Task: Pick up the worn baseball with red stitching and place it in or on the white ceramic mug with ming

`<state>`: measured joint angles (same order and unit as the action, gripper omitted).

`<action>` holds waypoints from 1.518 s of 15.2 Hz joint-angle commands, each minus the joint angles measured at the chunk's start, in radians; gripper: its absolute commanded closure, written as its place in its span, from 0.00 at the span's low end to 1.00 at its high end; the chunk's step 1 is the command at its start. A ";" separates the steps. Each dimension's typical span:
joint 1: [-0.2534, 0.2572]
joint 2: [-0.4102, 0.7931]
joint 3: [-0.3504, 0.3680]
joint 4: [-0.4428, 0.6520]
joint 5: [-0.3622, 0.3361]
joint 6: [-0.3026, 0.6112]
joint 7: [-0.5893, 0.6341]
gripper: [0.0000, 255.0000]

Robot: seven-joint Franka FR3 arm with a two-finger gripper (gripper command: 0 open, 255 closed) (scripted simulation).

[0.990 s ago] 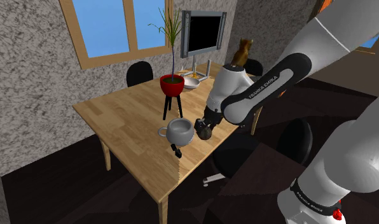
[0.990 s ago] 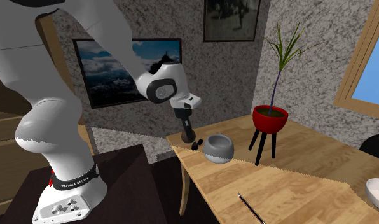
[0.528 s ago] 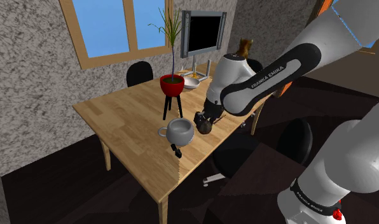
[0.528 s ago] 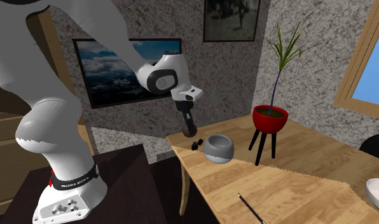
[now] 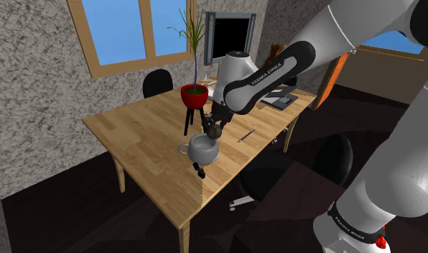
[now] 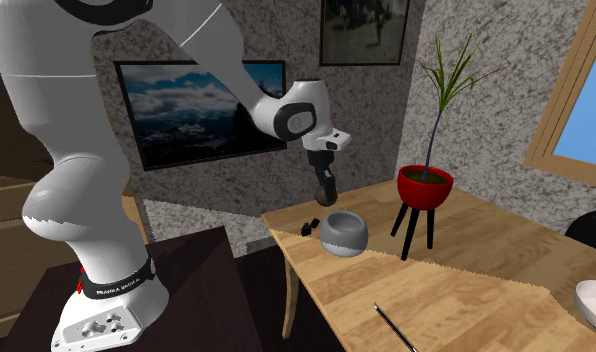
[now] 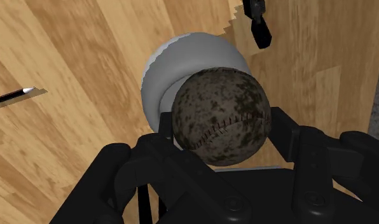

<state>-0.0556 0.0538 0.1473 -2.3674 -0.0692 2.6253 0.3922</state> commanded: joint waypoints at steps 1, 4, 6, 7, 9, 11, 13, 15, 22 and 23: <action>0.002 0.076 -0.001 0.101 -0.018 -0.026 0.013 1.00; 0.007 0.175 -0.007 0.247 -0.033 -0.074 0.016 1.00; 0.011 0.237 -0.011 0.325 -0.042 -0.091 0.019 1.00; 0.012 0.246 -0.013 0.322 -0.045 -0.080 0.021 1.00; 0.014 0.263 -0.015 0.317 -0.051 -0.057 0.026 1.00; 0.016 0.281 -0.019 0.313 -0.057 -0.035 0.031 1.00; 0.018 0.300 -0.022 0.309 -0.063 -0.013 0.036 1.00; 0.021 0.320 -0.026 0.307 -0.069 0.009 0.041 1.00; 0.028 0.370 -0.036 0.304 -0.084 0.061 0.053 1.00; 0.028 0.370 -0.036 0.304 -0.084 0.061 0.053 1.00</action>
<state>-0.0274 0.4223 0.1112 -2.0631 -0.1532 2.6844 0.4453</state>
